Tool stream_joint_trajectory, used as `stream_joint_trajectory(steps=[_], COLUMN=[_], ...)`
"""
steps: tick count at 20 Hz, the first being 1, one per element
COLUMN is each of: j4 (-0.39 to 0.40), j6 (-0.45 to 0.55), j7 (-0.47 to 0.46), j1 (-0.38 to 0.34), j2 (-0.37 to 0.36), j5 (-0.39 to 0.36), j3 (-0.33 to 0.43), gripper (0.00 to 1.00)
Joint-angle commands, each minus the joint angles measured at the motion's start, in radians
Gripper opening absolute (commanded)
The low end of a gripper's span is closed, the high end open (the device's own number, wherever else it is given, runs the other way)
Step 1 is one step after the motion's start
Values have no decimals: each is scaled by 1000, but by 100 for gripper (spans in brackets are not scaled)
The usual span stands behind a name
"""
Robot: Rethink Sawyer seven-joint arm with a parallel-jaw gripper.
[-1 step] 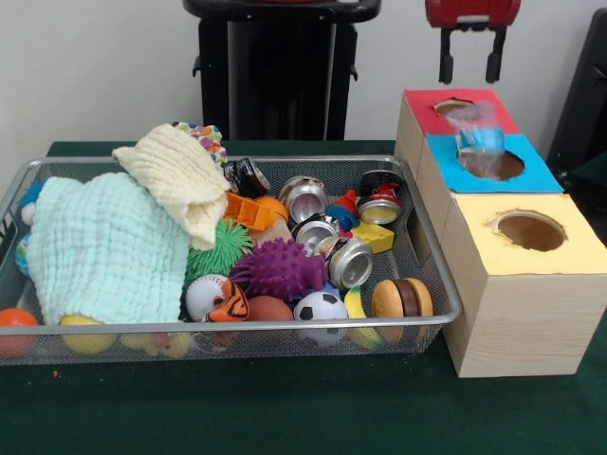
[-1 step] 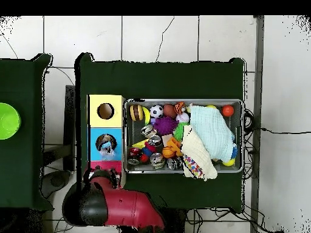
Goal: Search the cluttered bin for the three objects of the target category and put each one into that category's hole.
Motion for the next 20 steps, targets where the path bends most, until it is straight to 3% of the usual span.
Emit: stream_joint_trajectory(steps=[1,5,9,11,14,17,18,20], j4=[40,59,64,55,44,7,0,15], j6=[107,21,37,29,-59,-17,0,12], j7=[101,97,93,70,-23,-134,-167,-241], j1=[-56,-89,-97,-87,-143,-215,-252,-369], j2=[-70,-37,-47,-47,-40,-96,-113,-153], j5=[40,28,6,-64,-223,-382,-422,-483], j3=[108,153,154,111,48,-12,-3,86], gripper=[100,100,100,100,100,100,100,100])
